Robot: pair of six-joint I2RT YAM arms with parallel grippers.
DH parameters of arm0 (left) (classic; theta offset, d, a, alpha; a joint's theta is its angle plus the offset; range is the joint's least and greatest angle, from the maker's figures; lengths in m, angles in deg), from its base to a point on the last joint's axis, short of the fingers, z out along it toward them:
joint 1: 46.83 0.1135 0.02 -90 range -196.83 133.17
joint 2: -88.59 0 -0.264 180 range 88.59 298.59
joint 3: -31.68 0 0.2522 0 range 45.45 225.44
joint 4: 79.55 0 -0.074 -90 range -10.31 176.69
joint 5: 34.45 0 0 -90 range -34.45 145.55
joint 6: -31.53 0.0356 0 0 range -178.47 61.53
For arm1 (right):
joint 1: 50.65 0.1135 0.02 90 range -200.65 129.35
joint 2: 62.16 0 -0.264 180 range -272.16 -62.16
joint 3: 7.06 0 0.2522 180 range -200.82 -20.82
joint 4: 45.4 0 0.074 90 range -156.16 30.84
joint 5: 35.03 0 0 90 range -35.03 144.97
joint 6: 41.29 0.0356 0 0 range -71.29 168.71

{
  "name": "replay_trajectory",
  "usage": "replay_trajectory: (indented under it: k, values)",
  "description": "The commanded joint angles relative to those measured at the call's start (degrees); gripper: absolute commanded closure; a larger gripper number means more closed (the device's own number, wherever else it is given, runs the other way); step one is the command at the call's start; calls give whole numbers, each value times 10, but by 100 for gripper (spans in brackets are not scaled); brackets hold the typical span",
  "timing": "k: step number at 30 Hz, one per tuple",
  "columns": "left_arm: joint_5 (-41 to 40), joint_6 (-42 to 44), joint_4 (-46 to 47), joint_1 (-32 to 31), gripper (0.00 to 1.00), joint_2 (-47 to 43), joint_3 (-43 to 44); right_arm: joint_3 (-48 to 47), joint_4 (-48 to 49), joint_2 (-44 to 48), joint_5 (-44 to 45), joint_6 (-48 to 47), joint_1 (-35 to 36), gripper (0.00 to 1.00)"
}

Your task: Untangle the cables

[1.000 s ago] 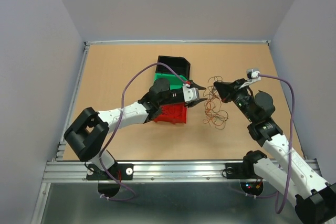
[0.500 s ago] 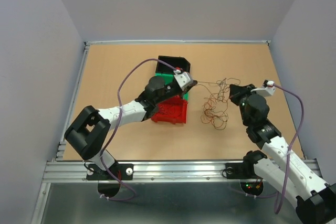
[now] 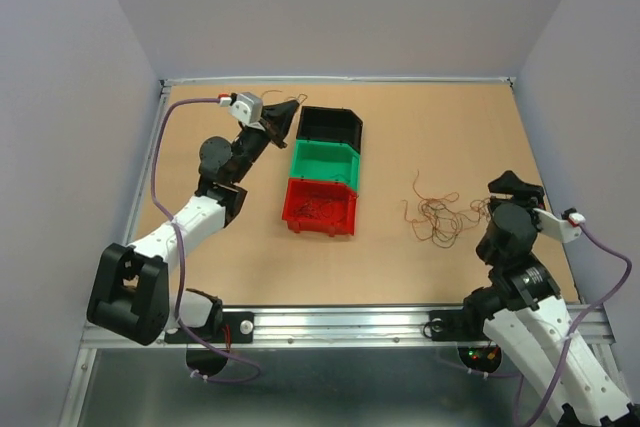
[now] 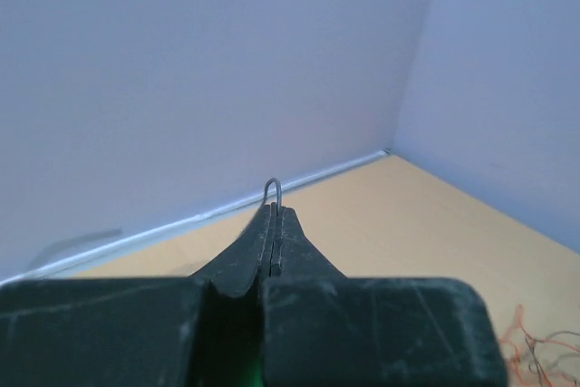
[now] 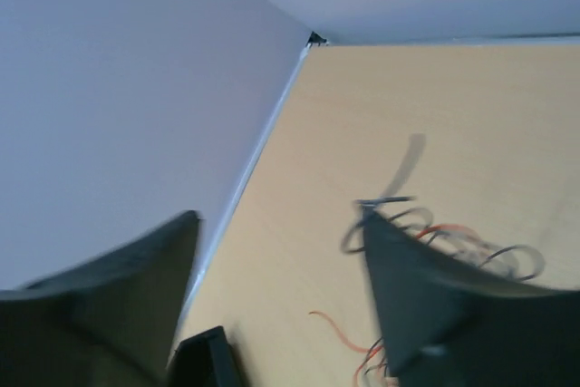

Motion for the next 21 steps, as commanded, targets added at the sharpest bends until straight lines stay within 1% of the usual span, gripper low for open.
replay_trajectory:
  k: [1,2,4,5,6,7,10,16,21]
  values:
    - [129,1,28,-14,100,1,25,-16,-18,4,16,0,-1,13]
    - [130,9,18,-24,100,-6,28,-25,-8,-23,0,-38,-1,0]
    - [125,40,-16,-31,100,-16,39,-61,-6,-55,-45,-84,-1,0]
    - [126,48,-30,-32,100,-24,44,-70,-5,-87,-58,-97,-1,0]
    - [136,54,-58,-34,100,-29,54,-82,-4,-99,-86,-105,-1,0]
    - [142,73,-75,-34,100,-33,61,-85,8,-119,-103,-123,-1,0]
    - [157,103,-127,-38,100,-64,79,-80,39,-136,-155,-150,0,0]
    - [177,145,-133,-55,100,-92,64,-53,99,-120,-230,-199,0,0]
    - [170,154,-132,-61,100,-62,66,-37,122,-103,-251,-213,-1,0]
